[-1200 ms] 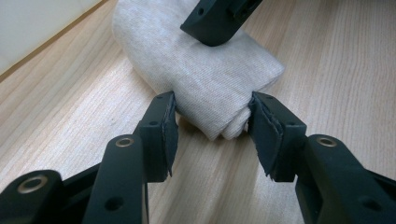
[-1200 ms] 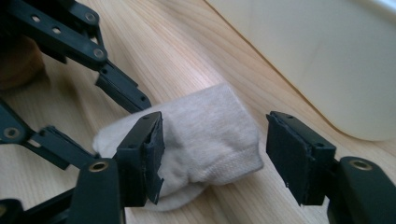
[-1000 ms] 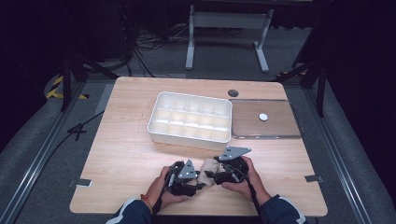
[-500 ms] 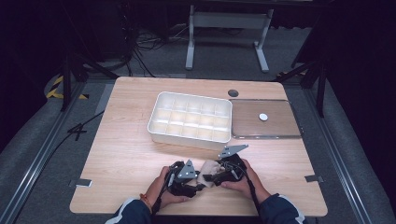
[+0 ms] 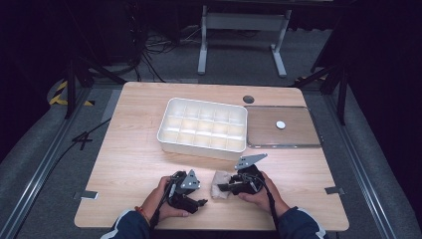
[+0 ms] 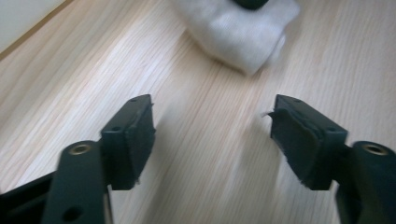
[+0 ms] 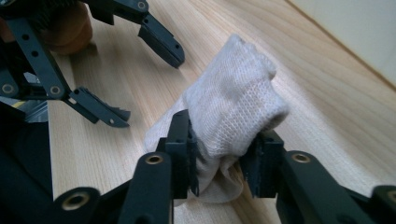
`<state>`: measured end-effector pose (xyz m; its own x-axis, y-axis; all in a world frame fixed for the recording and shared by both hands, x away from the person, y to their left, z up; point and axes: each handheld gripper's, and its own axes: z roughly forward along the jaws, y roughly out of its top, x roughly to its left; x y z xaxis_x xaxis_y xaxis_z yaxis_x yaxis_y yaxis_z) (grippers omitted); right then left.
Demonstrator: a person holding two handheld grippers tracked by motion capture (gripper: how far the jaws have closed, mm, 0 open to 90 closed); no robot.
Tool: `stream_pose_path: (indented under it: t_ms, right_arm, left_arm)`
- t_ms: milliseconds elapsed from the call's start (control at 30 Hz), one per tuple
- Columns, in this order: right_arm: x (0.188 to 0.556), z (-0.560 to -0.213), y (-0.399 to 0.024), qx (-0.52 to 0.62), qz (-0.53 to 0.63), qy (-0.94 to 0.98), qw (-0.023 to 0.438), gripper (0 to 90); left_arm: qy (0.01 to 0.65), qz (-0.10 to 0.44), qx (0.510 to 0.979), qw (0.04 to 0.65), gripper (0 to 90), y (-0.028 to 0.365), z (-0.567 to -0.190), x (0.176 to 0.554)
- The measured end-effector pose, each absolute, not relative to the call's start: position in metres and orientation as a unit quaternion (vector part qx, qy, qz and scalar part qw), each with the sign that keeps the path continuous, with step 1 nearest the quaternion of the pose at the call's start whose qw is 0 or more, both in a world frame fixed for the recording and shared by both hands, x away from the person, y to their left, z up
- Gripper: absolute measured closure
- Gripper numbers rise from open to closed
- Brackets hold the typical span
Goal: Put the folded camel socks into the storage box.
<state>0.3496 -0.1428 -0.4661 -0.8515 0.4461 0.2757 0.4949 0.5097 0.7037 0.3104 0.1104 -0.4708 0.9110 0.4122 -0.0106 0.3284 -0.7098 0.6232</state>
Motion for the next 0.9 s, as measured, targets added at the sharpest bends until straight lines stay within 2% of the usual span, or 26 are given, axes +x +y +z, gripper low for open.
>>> stream_pose_path:
  t_ms: [167, 300, 667, 900]
  right_arm:
    - [0.348, -0.460, -0.145, -0.268, -0.418, -0.868, 0.012, 70.1]
    - [0.346, -0.451, -0.151, -0.266, -0.425, -0.865, -0.023, 70.3]
    - [0.345, -0.440, -0.159, -0.264, -0.426, -0.863, -0.066, 70.5]
    - [0.343, -0.432, -0.163, -0.256, -0.423, -0.864, -0.090, 70.4]
  left_arm:
    - [0.200, 0.069, 0.920, 0.330, 24.3, 0.121, -0.468, 0.304]
    - [0.216, 0.070, 0.915, 0.332, 23.2, 0.143, -0.470, 0.299]
    - [0.263, 0.094, 0.895, 0.349, 22.7, 0.187, -0.479, 0.300]
    - [0.263, 0.098, 0.890, 0.359, 17.2, 0.190, -0.482, 0.303]
